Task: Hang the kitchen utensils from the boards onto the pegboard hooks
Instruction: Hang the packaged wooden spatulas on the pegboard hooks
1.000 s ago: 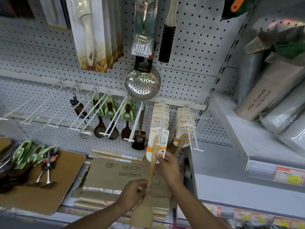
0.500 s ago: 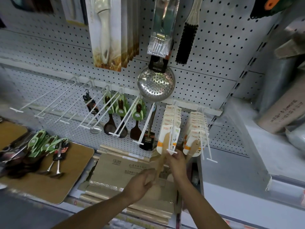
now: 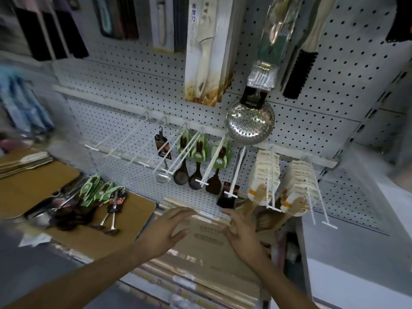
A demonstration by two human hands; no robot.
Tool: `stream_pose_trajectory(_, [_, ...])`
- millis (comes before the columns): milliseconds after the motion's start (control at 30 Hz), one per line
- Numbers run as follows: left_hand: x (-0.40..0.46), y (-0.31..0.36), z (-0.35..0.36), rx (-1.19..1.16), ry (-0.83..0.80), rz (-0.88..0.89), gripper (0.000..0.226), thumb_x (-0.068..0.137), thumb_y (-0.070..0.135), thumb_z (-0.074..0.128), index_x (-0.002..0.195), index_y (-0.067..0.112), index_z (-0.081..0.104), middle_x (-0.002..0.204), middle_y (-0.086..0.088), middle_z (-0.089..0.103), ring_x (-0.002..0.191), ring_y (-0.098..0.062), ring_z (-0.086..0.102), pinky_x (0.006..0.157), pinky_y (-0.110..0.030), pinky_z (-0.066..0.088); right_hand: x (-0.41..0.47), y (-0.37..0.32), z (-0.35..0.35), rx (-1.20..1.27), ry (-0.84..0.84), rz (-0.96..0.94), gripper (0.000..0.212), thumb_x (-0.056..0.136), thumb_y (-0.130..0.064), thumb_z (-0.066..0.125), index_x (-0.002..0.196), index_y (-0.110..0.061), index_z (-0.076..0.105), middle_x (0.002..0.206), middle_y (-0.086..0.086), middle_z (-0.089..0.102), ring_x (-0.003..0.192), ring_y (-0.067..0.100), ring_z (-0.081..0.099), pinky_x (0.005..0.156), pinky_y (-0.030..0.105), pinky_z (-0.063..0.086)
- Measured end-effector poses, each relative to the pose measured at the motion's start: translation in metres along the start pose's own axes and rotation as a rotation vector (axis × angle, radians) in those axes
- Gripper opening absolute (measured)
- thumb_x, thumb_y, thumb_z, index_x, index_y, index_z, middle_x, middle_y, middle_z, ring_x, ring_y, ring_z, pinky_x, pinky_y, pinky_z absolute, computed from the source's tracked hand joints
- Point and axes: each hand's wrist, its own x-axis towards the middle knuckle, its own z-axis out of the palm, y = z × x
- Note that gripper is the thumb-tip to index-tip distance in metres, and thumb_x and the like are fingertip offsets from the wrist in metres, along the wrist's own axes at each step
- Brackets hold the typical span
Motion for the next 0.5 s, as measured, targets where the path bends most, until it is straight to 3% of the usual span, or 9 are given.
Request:
stream_pose_trajectory(67, [-0.012,-0.01,-0.024,0.005,0.021,-0.007,0.046,0.099,0.048,0.049,0.143,0.045,0.038,0.148,0.026,0.037,0.119,0.019,0.04,0.109,-0.022,0.039,0.01,-0.024,0.01,-0.055,-0.039,-0.084,0.039,0.096,-0.031,0.057,0.134,-0.033,0.049,0.135,-0.015,0.05,0.123,-0.001,0.042,0.101,0.022,0.036])
stream_pose_trajectory(200, [-0.045,-0.033,-0.073,0.018,0.106,0.01,0.043,0.098,0.042,0.056,0.139,0.039,0.047,0.141,0.02,0.046,0.125,-0.002,0.05,0.109,-0.021,0.037,0.025,-0.076,0.043,-0.095,-0.068,-0.226,0.037,0.097,-0.038,0.054,0.133,-0.032,0.05,0.132,-0.016,0.05,0.123,-0.002,0.041,0.102,0.016,0.033])
stream_pose_trajectory(300, [-0.077,-0.054,-0.112,0.067,0.162,0.017,0.043,0.096,0.04,0.06,0.138,0.034,0.051,0.138,0.018,0.05,0.13,0.001,0.043,0.108,-0.014,0.032,0.033,-0.121,0.073,-0.123,-0.08,-0.303,0.039,0.097,-0.037,0.055,0.135,-0.031,0.049,0.134,-0.017,0.05,0.123,-0.007,0.036,0.101,0.003,0.019])
stream_pose_trajectory(500, [-0.156,-0.11,-0.196,0.119,0.227,-0.009,0.046,0.093,0.044,0.064,0.136,0.034,0.052,0.137,0.019,0.051,0.129,0.003,0.045,0.108,-0.019,0.038,0.049,-0.227,0.14,-0.121,-0.095,-0.41,0.045,0.094,-0.047,0.055,0.136,-0.032,0.049,0.134,-0.02,0.048,0.122,-0.008,0.035,0.098,0.003,0.021])
